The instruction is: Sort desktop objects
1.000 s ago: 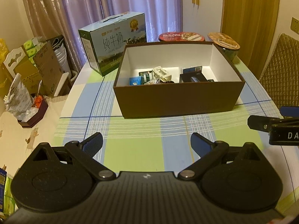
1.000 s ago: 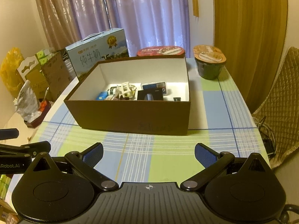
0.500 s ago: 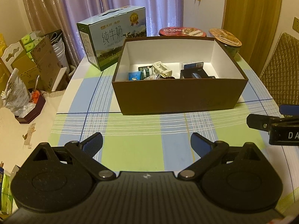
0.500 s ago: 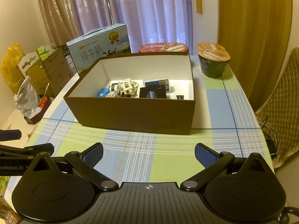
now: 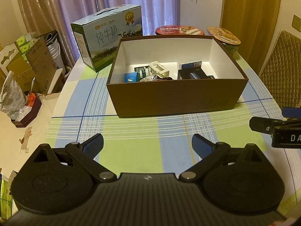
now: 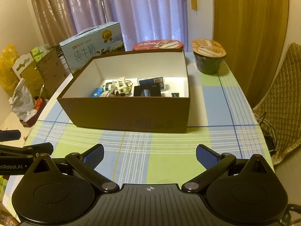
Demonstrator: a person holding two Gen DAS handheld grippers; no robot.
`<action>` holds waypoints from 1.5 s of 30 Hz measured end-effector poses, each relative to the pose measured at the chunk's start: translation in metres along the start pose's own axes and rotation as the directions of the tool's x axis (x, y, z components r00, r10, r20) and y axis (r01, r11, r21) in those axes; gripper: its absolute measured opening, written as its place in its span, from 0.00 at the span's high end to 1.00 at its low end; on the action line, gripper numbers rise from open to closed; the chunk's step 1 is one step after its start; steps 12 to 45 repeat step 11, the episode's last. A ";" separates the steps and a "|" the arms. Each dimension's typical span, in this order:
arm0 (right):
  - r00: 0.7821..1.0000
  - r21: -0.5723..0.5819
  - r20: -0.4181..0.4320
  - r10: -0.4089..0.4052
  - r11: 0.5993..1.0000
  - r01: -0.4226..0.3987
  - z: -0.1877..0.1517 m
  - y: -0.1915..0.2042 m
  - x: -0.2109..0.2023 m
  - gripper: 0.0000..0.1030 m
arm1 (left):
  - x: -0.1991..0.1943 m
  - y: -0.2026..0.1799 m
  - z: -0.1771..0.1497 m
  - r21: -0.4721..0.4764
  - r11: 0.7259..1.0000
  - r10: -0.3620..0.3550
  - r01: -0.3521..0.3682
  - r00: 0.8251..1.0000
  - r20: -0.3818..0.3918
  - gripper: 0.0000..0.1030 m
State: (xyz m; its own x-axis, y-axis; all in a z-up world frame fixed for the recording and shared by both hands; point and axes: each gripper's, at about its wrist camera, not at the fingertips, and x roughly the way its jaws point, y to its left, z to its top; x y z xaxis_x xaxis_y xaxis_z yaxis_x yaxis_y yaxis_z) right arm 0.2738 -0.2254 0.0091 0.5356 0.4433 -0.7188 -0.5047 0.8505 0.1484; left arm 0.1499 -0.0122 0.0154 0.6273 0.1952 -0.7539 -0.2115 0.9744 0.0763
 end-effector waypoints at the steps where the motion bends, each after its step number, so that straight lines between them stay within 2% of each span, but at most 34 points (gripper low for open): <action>1: 1.000 0.000 0.000 0.000 1.000 0.000 0.000 0.000 0.000 0.02 | 0.000 0.000 0.001 0.000 1.000 -0.001 0.001 1.000 0.001 0.04; 45: 1.000 -0.004 -0.006 0.005 1.000 -0.005 0.005 0.001 0.006 0.02 | 0.005 0.003 0.004 -0.015 1.000 0.002 -0.002 1.000 0.006 0.04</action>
